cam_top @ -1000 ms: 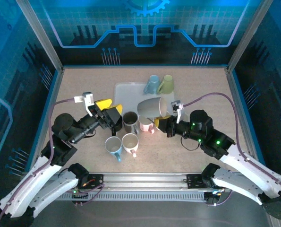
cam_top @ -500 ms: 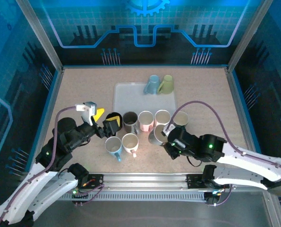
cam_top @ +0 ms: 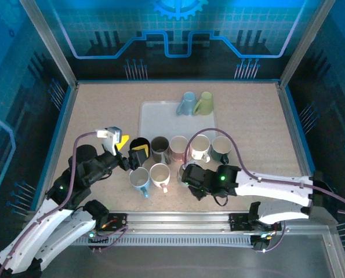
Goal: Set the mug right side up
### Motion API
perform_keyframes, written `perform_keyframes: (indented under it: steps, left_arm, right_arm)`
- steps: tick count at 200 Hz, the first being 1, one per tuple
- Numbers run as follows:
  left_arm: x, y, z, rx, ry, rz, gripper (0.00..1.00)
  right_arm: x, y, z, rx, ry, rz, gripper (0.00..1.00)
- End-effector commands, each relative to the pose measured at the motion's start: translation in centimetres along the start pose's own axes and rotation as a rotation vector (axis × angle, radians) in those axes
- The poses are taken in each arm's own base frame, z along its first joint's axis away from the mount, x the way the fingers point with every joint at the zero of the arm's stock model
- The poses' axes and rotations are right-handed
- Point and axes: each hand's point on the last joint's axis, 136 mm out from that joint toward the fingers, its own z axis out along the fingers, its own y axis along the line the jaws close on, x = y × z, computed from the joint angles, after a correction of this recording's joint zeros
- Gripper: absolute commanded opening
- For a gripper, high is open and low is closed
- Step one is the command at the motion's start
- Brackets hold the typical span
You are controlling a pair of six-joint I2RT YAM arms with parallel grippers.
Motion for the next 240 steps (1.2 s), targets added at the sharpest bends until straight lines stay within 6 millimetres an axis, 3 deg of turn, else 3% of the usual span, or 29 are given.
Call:
perform_keyframes:
  steps: [1,112,190,240]
  left_arm:
    - [0.2,0.1,-0.1,-0.005,-0.001,0.023,0.99]
    - [0.4,-0.2,-0.1,0.014,0.006,0.019,0.99]
    - [0.6,-0.4,0.1,0.028,0.017,0.017,0.99]
    - [0.8,-0.3,0.3,0.024,0.027,0.021,0.99]
  right_arm:
    - [-1.7,1.9,0.1,-0.048,-0.045,0.024,0.0]
    - [-1.5,2.9,2.7,0.038,0.051,-0.017,0.0]
    - [-1.2,2.2,3.2,0.086,0.057,-0.009,0.28]
    - [-1.3,2.3,3.3,0.08,0.048,0.001,0.31]
